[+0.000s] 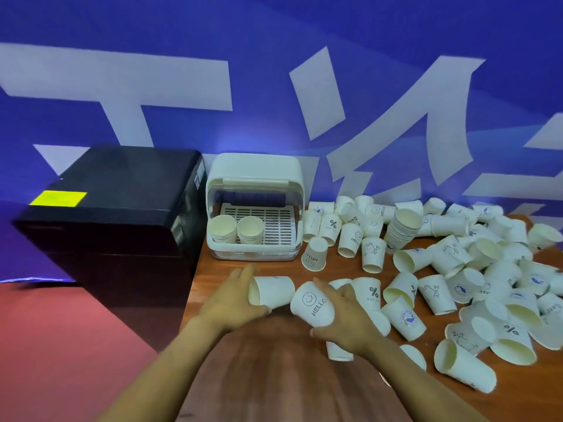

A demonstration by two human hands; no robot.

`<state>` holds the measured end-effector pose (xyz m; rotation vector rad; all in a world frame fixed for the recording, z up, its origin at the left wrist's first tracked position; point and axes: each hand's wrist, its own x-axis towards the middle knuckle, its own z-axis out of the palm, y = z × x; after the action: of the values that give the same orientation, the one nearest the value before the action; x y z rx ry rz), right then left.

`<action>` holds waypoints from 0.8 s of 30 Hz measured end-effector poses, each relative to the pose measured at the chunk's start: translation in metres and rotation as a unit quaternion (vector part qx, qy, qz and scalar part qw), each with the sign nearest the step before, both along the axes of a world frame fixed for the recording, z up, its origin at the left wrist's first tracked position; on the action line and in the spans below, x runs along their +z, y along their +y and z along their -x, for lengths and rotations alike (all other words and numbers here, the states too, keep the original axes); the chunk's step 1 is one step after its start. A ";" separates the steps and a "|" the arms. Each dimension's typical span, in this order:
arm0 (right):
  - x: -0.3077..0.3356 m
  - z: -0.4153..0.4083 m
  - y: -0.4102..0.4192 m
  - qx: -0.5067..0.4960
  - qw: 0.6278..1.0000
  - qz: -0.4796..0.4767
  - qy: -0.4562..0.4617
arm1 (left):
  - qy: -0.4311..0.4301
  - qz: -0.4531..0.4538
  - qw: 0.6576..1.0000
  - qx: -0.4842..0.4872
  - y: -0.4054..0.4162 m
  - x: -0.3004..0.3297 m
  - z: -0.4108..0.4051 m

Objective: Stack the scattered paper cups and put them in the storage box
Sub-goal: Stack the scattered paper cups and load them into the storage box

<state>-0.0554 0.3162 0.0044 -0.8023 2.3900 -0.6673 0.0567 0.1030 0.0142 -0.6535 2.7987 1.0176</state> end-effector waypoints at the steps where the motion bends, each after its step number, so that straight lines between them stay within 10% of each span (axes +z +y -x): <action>1: 0.005 0.001 -0.007 -0.003 1.000 0.007 -0.002 | 0.018 -0.004 1.000 -0.004 -0.007 0.008 0.002; 24: 0.032 0.020 -0.152 -0.160 0.968 0.189 -0.039 | 0.067 0.130 0.989 0.015 -0.146 0.043 0.048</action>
<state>-0.0750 0.1645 0.0361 -0.5210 2.3747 -1.2887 0.0088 -0.0429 0.0576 -0.6785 3.0799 0.7319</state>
